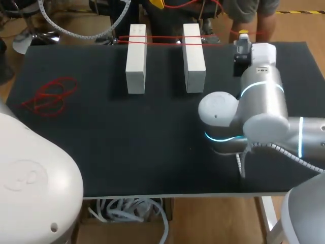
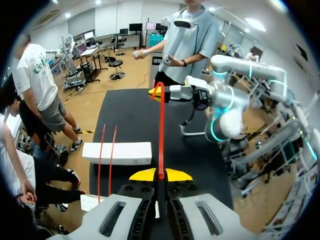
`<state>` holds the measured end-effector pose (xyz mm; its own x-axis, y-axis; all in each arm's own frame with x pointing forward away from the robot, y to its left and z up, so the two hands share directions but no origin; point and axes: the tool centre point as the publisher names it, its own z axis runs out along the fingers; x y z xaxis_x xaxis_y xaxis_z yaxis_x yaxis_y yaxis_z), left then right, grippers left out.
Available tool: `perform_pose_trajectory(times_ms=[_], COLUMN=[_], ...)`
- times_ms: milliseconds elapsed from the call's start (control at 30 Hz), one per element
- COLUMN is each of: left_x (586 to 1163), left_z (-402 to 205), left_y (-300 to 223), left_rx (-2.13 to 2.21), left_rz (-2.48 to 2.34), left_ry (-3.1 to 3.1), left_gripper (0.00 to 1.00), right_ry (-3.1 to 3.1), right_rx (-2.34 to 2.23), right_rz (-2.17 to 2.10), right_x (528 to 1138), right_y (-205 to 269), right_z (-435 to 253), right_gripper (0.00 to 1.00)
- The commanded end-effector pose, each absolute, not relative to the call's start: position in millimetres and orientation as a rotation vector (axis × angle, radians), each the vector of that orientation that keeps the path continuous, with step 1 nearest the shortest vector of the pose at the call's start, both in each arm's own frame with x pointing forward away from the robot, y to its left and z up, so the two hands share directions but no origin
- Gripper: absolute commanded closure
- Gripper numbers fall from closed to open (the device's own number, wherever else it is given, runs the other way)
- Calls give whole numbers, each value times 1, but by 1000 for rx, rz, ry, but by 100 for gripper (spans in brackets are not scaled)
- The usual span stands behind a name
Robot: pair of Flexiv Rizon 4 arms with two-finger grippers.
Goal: Grab the tape and strap the tape.
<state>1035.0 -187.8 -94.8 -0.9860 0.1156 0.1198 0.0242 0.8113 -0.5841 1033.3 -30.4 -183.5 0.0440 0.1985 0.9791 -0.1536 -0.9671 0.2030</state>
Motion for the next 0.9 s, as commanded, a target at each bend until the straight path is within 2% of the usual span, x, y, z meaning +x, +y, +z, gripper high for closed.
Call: perform_pose_trajectory(times_ms=[33, 367, 900], left_x=[1035, 1035, 1035], left_z=[-94, -94, -94], left_y=[-188, -188, -188], left_rx=[-111, -111, -111], left_rz=[907, 907, 907], left_ry=[-2847, -2847, -2847], left_gripper=[100, 100, 100], right_ry=[341, 693, 705], right_rx=[1756, 1790, 1782], right_rz=[1890, 1536, 1522], right_x=[1044, 1041, 1036], right_y=[-28, -31, -31], right_z=[-191, -173, -169], right_gripper=[100, 100, 100])
